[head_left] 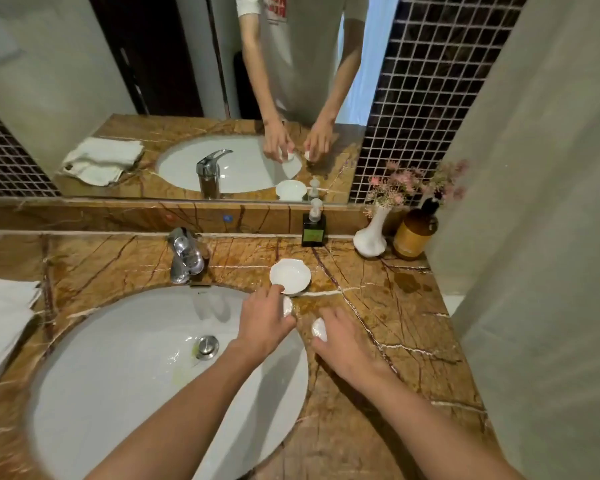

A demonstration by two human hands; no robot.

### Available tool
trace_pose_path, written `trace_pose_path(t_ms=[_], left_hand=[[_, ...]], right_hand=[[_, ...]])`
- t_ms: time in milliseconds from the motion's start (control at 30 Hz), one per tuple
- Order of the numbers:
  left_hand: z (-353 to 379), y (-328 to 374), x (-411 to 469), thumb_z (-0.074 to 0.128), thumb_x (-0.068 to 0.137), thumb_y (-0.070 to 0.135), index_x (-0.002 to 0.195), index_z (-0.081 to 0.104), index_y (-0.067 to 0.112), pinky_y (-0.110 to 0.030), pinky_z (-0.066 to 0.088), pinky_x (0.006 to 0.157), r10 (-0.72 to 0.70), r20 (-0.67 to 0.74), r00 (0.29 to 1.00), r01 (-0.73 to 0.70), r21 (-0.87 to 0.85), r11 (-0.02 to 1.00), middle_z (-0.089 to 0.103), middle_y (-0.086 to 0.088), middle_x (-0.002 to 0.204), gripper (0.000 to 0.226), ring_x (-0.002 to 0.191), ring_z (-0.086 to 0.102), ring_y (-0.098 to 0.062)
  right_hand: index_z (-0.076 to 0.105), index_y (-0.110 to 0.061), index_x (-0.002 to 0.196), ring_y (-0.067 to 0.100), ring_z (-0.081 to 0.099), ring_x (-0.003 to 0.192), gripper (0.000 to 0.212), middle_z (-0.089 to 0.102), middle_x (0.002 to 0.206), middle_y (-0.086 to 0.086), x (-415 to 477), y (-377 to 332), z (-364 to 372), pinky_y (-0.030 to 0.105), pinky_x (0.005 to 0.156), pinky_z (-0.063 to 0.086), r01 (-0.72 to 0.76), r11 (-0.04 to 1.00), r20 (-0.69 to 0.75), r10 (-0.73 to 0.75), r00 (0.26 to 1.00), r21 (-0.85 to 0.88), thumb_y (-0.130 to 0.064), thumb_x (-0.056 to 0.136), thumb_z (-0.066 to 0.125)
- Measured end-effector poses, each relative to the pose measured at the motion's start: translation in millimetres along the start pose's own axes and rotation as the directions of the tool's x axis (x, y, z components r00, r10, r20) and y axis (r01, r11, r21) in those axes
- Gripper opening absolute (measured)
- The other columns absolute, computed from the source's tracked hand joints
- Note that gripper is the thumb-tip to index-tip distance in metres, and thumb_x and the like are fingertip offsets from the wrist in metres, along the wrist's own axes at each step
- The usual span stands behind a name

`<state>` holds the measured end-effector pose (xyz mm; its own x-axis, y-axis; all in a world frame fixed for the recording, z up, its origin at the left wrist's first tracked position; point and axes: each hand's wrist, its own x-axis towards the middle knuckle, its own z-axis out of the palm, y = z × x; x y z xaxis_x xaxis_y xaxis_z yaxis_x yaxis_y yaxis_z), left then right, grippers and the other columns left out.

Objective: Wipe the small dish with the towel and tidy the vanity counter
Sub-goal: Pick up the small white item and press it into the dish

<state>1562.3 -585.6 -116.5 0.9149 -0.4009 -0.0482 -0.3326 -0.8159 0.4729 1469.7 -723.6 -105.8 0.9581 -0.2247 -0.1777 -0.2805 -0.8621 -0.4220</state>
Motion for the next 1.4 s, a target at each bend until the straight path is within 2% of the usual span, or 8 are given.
trace_pose_path(t_ms=[100, 300, 467, 667, 900, 1133, 1233, 1400], left_hand=[[-2.4, -7.9, 37.2, 0.067, 0.071, 0.033, 0.129, 0.05, 0.014, -0.04, 0.045, 0.092, -0.005, -0.001, 1.0, 0.005, -0.009, 1.0, 0.063, -0.012, 0.12, 0.063, 0.109, 0.056, -0.029], [10.7, -13.1, 83.5, 0.062, 0.075, 0.036, 0.127, 0.05, 0.017, -0.042, 0.043, 0.09, 0.021, 0.022, 1.0, -0.023, 0.066, 0.998, 0.062, -0.011, 0.118, 0.056, 0.107, 0.055, -0.029], [26.5, -12.7, 96.5, 0.063, 0.077, 0.032, 0.122, 0.05, 0.016, -0.04, 0.04, 0.089, 0.05, 0.064, 0.997, -0.057, 0.11, 0.992, 0.061, -0.012, 0.115, 0.05, 0.105, 0.053, -0.03], [32.1, -16.0, 98.4, 0.063, 0.08, 0.03, 0.123, 0.049, 0.017, -0.039, 0.036, 0.093, 0.045, 0.069, 0.997, -0.05, 0.071, 0.996, 0.059, -0.009, 0.118, 0.046, 0.11, 0.05, -0.029], [32.7, -28.9, 88.4, 0.061, 0.087, 0.032, 0.127, 0.051, 0.015, -0.033, 0.034, 0.099, 0.155, 0.022, 0.988, -0.155, -0.015, 0.988, 0.053, -0.008, 0.128, 0.045, 0.118, 0.046, -0.024], [29.5, -41.1, 73.5, 0.066, 0.086, 0.035, 0.135, 0.043, 0.01, -0.031, 0.028, 0.11, 0.083, 0.01, 0.997, -0.082, -0.066, 0.994, 0.039, -0.011, 0.142, 0.06, 0.131, 0.034, -0.024], [29.4, -40.3, 72.7, 0.066, 0.087, 0.028, 0.136, 0.041, 0.012, -0.025, 0.025, 0.106, 0.076, 0.0, 0.997, -0.075, -0.122, 0.99, 0.043, -0.008, 0.14, 0.058, 0.127, 0.038, -0.021], [30.5, -41.1, 72.9, 0.068, 0.085, 0.025, 0.131, 0.044, 0.016, -0.025, 0.032, 0.1, 0.069, -0.026, 0.997, -0.072, -0.159, 0.985, 0.051, -0.003, 0.129, 0.053, 0.118, 0.046, -0.019]], right_hand=[[0.047, -0.014, 0.131, 0.026, 0.045, 0.121, 0.049, 0.05, 0.128, 0.008, 31.9, -9.2, -1.9, 0.037, 0.1, 0.04, -0.024, 0.999, 0.005, 0.024, 1.0, 0.035, -0.037, 0.089, 0.059], [0.046, -0.013, 0.132, 0.026, 0.044, 0.119, 0.049, 0.049, 0.129, 0.01, 74.0, -11.2, -0.5, 0.037, 0.1, 0.039, -0.084, 0.995, 0.031, 0.083, 0.996, 0.058, -0.024, 0.086, 0.061], [0.042, -0.016, 0.138, 0.024, 0.043, 0.123, 0.054, 0.046, 0.136, 0.007, 98.3, -8.5, 3.0, 0.039, 0.103, 0.04, -0.083, 0.993, 0.004, 0.083, 0.997, 0.087, -0.024, 0.086, 0.058], [0.039, -0.016, 0.141, 0.021, 0.038, 0.129, 0.054, 0.043, 0.14, 0.005, 118.3, -8.5, 10.3, 0.034, 0.106, 0.035, -0.036, 0.994, -0.008, 0.037, 0.999, 0.1, -0.022, 0.09, 0.057], [0.041, -0.016, 0.14, 0.018, 0.037, 0.13, 0.052, 0.044, 0.139, 0.003, 133.2, -6.4, 8.2, 0.032, 0.108, 0.034, 0.045, 0.993, -0.017, -0.043, 0.999, 0.112, -0.017, 0.091, 0.059], [0.049, -0.018, 0.128, 0.02, 0.041, 0.117, 0.041, 0.05, 0.129, 0.003, 142.8, -13.5, 15.7, 0.034, 0.096, 0.039, 0.192, 0.981, -0.02, -0.193, 0.981, -0.041, -0.019, 0.088, 0.059], [0.052, -0.017, 0.122, 0.022, 0.042, 0.112, 0.036, 0.052, 0.124, 0.003, 146.6, -15.8, 21.8, 0.035, 0.091, 0.04, 0.235, 0.968, -0.022, -0.237, 0.971, -0.089, -0.02, 0.087, 0.059], [0.053, -0.015, 0.124, 0.022, 0.043, 0.113, 0.035, 0.052, 0.124, 0.004, 152.3, -15.9, 27.6, 0.034, 0.089, 0.04, 0.26, 0.958, -0.019, -0.265, 0.964, -0.121, -0.02, 0.089, 0.057]])
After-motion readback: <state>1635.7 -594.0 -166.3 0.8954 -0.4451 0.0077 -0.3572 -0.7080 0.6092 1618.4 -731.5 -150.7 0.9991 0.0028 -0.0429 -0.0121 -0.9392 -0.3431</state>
